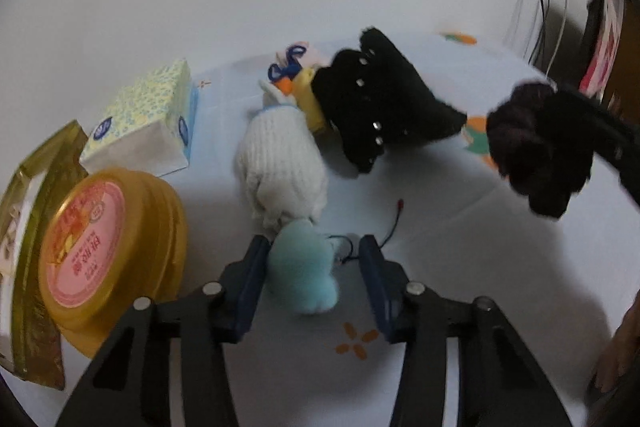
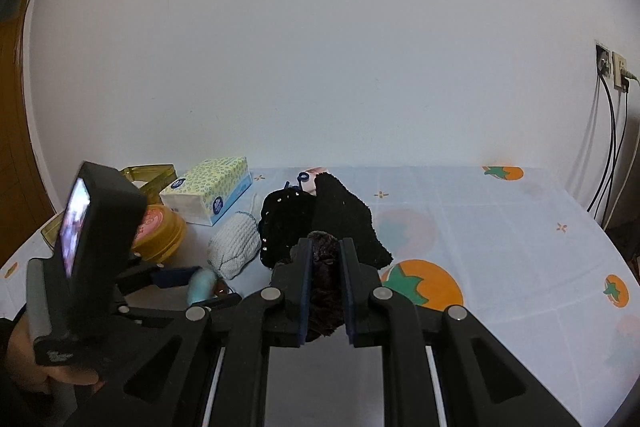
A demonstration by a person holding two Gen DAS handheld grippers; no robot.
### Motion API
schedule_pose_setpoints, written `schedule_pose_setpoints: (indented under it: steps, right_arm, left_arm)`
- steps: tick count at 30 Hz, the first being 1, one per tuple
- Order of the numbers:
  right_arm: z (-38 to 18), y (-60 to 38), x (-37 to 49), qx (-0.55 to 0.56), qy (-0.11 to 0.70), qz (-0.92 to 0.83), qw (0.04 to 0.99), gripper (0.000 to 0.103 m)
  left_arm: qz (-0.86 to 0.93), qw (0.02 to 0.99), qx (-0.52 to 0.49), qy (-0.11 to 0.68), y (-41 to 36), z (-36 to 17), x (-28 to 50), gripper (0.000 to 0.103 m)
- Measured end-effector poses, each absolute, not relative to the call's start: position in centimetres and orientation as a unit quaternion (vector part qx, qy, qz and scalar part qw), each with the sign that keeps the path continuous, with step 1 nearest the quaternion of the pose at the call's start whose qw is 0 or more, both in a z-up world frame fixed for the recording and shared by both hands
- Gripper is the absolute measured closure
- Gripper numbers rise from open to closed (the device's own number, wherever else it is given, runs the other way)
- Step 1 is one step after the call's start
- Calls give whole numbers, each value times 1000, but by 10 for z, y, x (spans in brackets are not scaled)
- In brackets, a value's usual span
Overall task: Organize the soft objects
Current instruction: 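Grasp the purple scrunchie with the right tool while the left tool grasps the teal pom-pom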
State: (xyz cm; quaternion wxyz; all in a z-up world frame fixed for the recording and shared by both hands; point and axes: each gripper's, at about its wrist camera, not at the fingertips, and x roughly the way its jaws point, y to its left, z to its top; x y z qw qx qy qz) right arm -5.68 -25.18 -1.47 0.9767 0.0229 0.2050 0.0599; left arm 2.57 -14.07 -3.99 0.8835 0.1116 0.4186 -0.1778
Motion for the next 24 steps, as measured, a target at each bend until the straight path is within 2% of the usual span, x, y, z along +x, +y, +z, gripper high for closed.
schedule_pose_setpoints:
  steps: [1,2,3,4,10,24]
  right_arm:
    - [-15,-252,-57,24,205,59,977,88]
    - [-15,-251,-57,23,206,60,976,88]
    - [-15,-251,-57,23,206,60,976,88]
    - [-16,-251,-57,22,206,59,976,88]
    - [-15,-253,-58,22,197,47,979,88]
    - [-8,-254,-73,19,146,17,989,88]
  left_arm:
    - [-181,883,106,421,-139,-40,27,56]
    - [-184,882,100,422,-137,-40,27,62]
    - [-188,882,93,422,-135,-40,27,78]
    - [-190,882,88,422,-133,-39,26,80]
    - [-226,879,39,418,-109,-35,15,81]
    - [-281,913,6,294,-70,4,-18,81]
